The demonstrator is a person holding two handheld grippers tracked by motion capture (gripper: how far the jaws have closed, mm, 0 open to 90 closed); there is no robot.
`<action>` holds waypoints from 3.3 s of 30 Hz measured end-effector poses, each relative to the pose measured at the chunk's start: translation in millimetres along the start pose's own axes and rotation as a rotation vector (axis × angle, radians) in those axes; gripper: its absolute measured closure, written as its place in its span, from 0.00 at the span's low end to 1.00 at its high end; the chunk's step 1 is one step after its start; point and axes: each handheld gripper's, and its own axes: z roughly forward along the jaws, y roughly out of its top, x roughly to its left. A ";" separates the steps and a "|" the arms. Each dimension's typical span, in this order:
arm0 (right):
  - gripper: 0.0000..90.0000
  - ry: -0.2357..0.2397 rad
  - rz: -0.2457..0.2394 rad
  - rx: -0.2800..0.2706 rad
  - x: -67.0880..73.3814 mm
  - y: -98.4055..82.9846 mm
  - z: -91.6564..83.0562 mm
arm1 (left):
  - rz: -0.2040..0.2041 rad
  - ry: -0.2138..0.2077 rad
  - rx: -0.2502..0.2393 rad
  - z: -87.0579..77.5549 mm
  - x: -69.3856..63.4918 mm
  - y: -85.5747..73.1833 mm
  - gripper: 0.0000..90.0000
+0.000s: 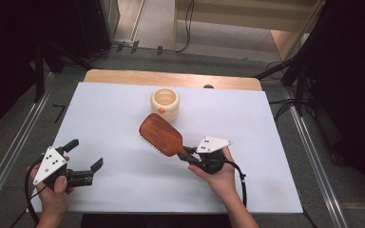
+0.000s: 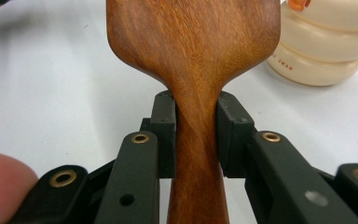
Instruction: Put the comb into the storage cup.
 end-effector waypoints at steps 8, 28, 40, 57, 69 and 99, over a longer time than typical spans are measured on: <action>0.77 -0.014 -0.006 -0.025 5.0 -0.3 -2.0 | -0.006 -0.069 -0.007 9.6 -19.2 13.7 0.00; 0.77 -0.055 0.014 -0.110 9.5 -1.5 -12.7 | 0.004 -0.162 -0.037 41.9 -59.5 46.9 0.00; 0.77 -0.089 0.020 -0.167 16.2 -1.2 -16.1 | -0.029 -0.211 -0.048 61.2 -77.7 58.1 0.00; 0.77 -0.102 0.023 -0.217 22.8 -2.0 -16.0 | -0.118 -0.276 -0.061 81.4 -91.1 71.0 0.00; 0.77 -0.091 0.022 -0.238 27.6 -1.0 -14.6 | -0.170 -0.293 -0.050 99.0 -102.7 77.9 0.00; 0.77 -0.083 0.022 -0.266 41.7 1.8 -6.6 | -0.326 -0.301 -0.014 118.1 -106.5 85.5 0.43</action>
